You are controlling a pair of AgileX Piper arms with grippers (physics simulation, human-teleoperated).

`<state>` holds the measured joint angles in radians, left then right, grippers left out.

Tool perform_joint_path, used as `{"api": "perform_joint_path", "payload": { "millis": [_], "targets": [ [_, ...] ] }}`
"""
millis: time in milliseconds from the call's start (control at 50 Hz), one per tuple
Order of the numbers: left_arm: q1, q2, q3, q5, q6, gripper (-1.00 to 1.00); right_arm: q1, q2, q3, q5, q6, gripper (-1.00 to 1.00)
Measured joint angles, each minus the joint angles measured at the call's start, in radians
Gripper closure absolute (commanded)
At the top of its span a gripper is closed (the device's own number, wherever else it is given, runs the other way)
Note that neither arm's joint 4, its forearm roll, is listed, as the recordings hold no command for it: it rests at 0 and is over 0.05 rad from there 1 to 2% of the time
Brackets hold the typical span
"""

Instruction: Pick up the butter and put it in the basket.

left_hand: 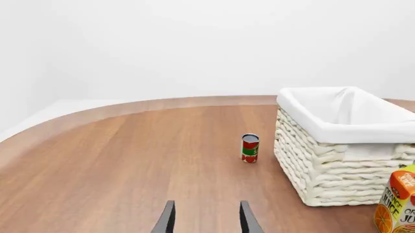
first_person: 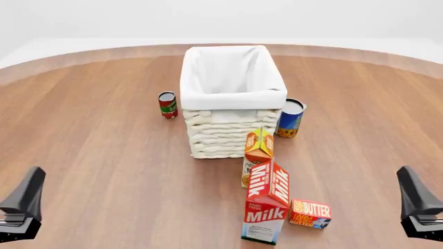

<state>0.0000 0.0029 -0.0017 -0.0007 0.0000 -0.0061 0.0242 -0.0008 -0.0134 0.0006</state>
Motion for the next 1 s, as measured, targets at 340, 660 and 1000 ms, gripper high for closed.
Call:
{"api": "perform_joint_path", "payload": {
  "millis": [340,660,1000],
  "targets": [
    [0.0,0.004,-0.002,-0.001,0.0,-1.0,0.03,0.005,-0.001,0.016,0.036,-1.0],
    [0.0,0.004,-0.003,-0.001,0.0,-1.0,0.093,0.064,-0.041,0.039,0.054,-1.0],
    [0.0,0.005,-0.003,-0.001,0.0,-1.0,0.102,0.129,-0.129,0.101,-0.038,-1.0]
  ]
}}
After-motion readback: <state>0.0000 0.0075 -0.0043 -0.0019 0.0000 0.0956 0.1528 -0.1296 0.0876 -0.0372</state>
